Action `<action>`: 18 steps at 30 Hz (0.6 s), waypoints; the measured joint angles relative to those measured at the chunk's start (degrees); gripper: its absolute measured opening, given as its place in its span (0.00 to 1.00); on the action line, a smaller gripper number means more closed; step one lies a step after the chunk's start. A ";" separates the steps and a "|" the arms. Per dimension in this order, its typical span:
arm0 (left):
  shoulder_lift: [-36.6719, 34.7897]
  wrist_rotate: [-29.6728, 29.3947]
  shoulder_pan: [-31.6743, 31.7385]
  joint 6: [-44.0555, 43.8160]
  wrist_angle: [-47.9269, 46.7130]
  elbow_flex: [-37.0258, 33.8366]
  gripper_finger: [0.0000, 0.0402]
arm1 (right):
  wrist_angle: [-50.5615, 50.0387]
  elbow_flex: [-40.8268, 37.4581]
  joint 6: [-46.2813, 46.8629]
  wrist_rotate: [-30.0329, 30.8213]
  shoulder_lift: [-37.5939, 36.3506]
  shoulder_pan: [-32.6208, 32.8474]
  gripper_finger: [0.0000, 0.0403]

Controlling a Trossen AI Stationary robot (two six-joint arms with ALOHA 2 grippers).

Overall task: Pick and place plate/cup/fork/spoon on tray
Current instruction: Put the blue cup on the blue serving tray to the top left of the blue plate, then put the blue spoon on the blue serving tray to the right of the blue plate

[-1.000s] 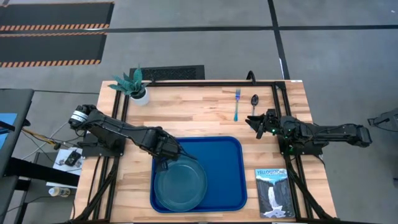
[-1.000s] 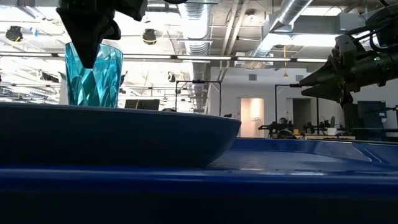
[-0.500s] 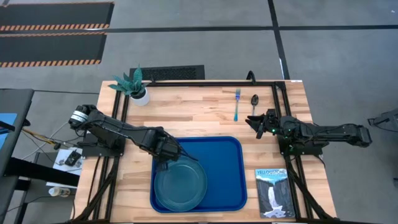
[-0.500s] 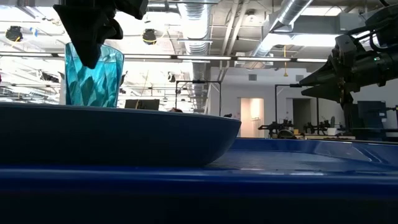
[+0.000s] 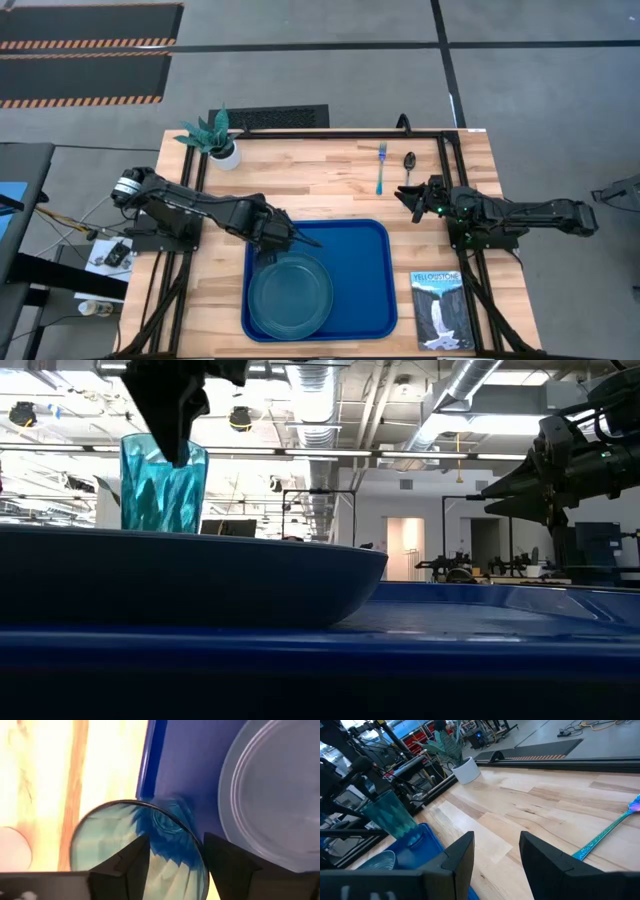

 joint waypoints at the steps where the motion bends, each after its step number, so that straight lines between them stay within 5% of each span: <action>1: 0.00 -0.58 0.12 0.04 -0.03 0.49 0.45 | 0.00 0.00 0.55 -0.01 0.01 0.00 0.45; 11: 0.00 -3.61 1.23 1.97 0.07 6.18 0.47 | -13.00 4.67 12.53 2.72 10.20 -1.33 0.45; 18: 0.02 -3.01 1.22 1.75 -1.45 9.65 0.47 | -13.43 9.77 15.54 3.02 17.54 -1.93 0.45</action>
